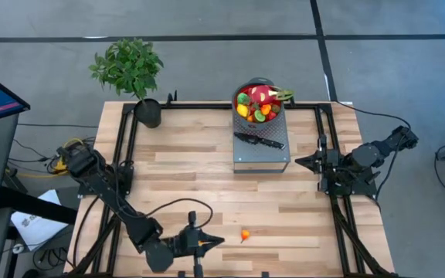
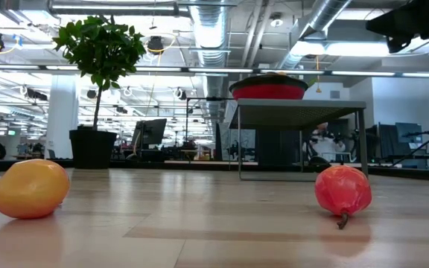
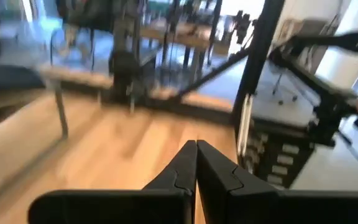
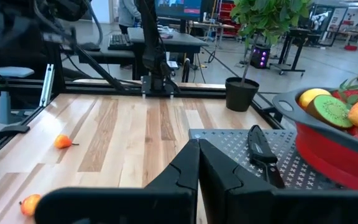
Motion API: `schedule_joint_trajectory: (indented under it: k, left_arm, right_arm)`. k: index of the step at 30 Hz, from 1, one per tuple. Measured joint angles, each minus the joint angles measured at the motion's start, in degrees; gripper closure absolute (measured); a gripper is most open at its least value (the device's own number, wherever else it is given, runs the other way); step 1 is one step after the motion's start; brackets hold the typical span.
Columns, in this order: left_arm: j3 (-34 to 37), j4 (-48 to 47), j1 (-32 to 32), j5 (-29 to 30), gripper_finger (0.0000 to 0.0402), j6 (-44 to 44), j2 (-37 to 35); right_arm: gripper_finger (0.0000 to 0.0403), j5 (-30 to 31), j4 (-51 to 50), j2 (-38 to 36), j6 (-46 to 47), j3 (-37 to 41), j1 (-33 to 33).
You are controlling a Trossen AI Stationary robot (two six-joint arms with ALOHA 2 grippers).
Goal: Pick & Place Fruit
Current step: Put the yellow pear into the red colander on the shelf
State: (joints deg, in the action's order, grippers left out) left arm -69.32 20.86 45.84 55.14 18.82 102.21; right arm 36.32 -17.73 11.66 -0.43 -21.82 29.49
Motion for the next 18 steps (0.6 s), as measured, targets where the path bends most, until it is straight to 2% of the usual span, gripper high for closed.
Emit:
schedule_joint_trajectory:
  k: [5,10,15,18]
  left_arm:
    - [0.0,-13.65,0.35,-5.27,0.04,18.25,0.02]
    - [0.0,-25.87,-0.65,-15.93,0.04,32.72,0.02]
    - [0.02,-37.75,-2.22,-27.16,0.04,43.0,0.02]
    - [0.04,-40.27,-2.87,-30.9,0.04,44.53,0.02]
  right_arm:
    - [0.0403,0.0,0.06,0.0,0.05,0.02,-0.01]
    - [0.0403,0.18,0.18,0.0,0.44,0.0,0.0]
    - [0.0403,2.05,-0.09,0.0,2.21,0.0,-0.01]
    - [0.0403,2.71,-0.1,0.0,2.15,0.02,-0.01]
